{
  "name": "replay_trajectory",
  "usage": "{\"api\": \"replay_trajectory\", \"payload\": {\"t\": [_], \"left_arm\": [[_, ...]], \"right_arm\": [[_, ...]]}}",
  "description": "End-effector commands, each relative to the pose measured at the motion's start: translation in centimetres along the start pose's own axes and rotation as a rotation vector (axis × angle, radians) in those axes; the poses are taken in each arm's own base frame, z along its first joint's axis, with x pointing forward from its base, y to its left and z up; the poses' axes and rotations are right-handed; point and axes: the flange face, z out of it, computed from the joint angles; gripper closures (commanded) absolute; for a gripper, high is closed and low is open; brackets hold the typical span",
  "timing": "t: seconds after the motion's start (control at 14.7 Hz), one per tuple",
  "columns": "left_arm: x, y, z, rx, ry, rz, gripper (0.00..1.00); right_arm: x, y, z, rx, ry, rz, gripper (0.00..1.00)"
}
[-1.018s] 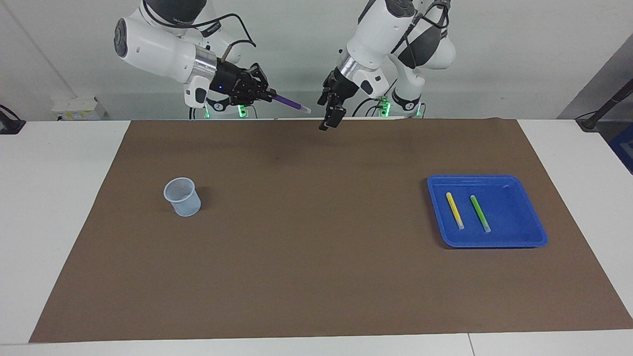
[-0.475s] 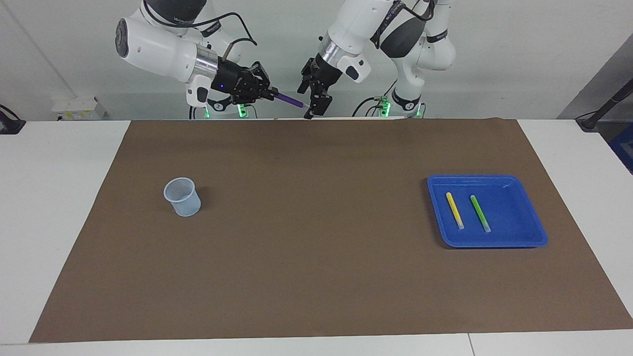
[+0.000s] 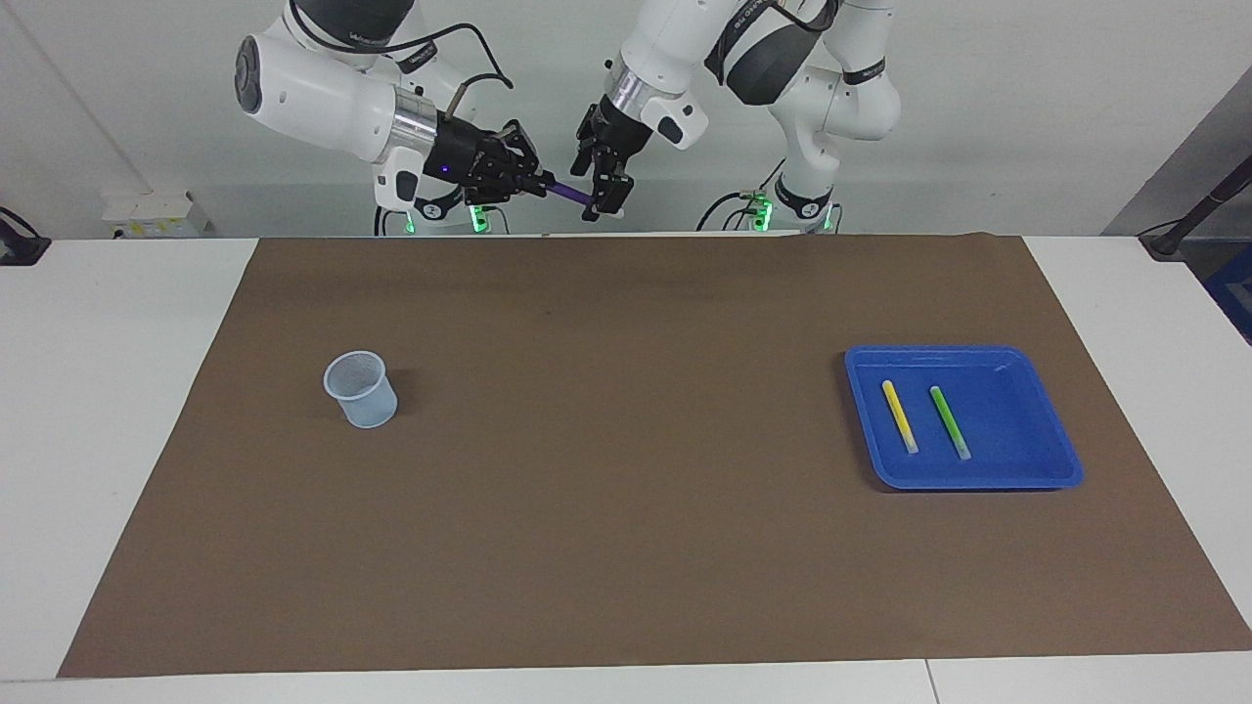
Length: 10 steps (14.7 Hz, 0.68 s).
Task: Right arm passes pens to left for tray arrangement
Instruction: 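Move the left gripper to the purple pen held by the right gripper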
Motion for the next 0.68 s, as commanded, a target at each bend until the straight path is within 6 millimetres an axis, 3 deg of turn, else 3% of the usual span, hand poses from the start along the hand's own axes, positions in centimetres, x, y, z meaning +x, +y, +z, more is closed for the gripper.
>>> {"api": "replay_trajectory", "payload": {"t": [0.0, 0.14, 0.41, 0.61], "left_arm": [[-0.22, -0.24, -0.10, -0.018, 0.003, -0.008, 0.20], [-0.24, -0.43, -0.04, -0.016, 0.005, -0.011, 0.26], [-0.12, -0.45, 0.13, -0.012, 0.011, -0.014, 0.61], [-0.09, -0.34, 0.13, -0.015, 0.009, -0.016, 0.97]], "right_arm": [[-0.58, -0.13, 0.08, 0.027, 0.025, -0.011, 1.00], [-0.59, -0.13, 0.09, 0.028, 0.023, -0.011, 1.00], [-0.57, -0.15, 0.08, 0.029, 0.025, -0.013, 1.00], [-0.60, -0.19, 0.16, 0.029, 0.022, -0.014, 1.00]]}}
